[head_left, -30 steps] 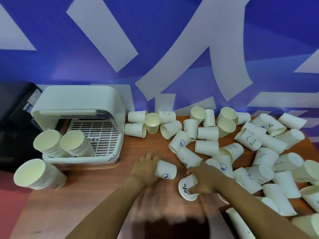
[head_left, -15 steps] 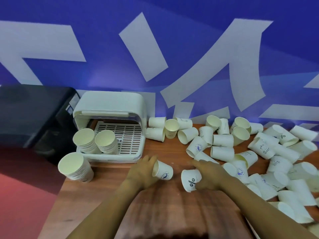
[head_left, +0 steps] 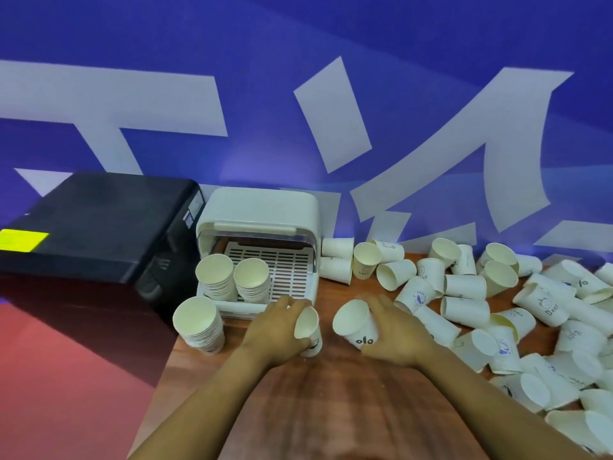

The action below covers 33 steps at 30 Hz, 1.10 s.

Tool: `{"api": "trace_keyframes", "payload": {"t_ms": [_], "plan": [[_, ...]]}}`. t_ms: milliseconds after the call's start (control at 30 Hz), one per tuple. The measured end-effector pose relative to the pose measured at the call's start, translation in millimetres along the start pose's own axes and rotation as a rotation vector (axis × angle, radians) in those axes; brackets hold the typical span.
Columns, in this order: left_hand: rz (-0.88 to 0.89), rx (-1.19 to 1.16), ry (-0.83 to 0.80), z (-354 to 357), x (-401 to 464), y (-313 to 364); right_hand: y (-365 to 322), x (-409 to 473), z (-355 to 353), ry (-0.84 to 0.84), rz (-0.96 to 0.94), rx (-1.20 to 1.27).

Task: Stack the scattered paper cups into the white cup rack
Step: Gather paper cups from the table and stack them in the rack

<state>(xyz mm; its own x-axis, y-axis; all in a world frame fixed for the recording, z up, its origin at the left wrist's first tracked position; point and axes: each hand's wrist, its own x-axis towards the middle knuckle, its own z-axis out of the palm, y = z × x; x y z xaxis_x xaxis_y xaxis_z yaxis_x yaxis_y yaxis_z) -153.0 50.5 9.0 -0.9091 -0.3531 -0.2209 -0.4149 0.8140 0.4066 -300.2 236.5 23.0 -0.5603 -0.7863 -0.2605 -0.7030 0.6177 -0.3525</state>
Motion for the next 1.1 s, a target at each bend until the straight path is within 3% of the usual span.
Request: {"api": "trace_keyframes", "payload": {"t_ms": [233, 667, 1100], "plan": [[0.005, -0.035, 0.07, -16, -11, -21, -43, 17, 2, 0.045, -0.037, 0.149], [-0.021, -0.09, 0.371, -94, -19, -79, -125, 64, 6, 0.187, -0.086, 0.251], [-0.049, -0.12, 0.458, -113, -1, -132, -173, 112, 20, 0.259, -0.029, 0.298]]}}
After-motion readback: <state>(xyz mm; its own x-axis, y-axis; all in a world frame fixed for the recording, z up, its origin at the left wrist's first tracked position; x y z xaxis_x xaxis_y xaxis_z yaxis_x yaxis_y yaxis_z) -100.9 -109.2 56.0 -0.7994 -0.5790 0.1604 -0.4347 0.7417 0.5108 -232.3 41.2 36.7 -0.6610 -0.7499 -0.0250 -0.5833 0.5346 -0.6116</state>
